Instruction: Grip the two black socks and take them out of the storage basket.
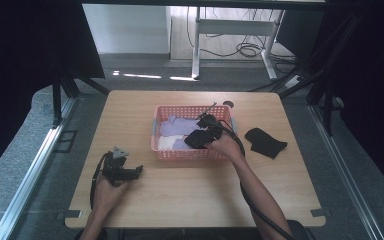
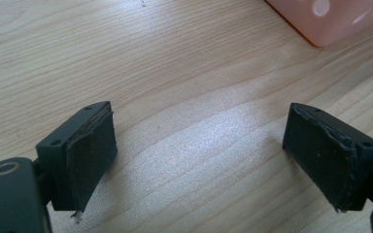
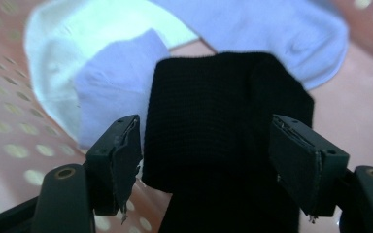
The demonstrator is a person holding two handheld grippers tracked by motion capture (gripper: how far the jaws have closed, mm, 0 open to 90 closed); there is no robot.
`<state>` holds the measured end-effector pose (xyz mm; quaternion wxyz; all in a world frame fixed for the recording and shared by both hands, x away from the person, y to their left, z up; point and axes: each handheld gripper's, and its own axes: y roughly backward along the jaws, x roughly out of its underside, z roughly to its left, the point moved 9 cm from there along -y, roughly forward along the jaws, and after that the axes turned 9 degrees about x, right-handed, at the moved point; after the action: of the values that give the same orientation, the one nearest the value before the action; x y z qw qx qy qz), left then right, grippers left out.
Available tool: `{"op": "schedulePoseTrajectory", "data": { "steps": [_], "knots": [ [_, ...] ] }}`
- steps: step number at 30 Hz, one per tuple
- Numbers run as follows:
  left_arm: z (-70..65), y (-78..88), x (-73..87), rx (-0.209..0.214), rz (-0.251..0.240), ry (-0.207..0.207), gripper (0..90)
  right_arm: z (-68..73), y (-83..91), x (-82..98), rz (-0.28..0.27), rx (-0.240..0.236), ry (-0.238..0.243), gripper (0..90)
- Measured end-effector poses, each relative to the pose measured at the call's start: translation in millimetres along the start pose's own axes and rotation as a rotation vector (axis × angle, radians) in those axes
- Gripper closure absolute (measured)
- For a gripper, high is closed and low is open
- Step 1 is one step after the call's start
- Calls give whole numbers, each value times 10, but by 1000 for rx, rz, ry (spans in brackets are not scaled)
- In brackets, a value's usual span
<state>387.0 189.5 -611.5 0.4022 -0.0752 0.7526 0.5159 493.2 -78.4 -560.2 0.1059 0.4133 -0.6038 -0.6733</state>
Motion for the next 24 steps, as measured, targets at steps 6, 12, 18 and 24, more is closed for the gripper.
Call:
{"op": "schedulePoseTrajectory", "data": {
  "steps": [6,12,18,24],
  "knots": [
    [0,0,0,0,0,0,117,13,-31,10,48,-18,-13,410],
    [0,0,0,0,0,0,117,18,-62,46,89,10,24,726],
    [0,0,0,0,0,0,117,-25,39,-18,14,19,16,776],
    [0,0,0,0,0,-1,117,-48,178,-91,-38,21,11,776]
  ]
}}
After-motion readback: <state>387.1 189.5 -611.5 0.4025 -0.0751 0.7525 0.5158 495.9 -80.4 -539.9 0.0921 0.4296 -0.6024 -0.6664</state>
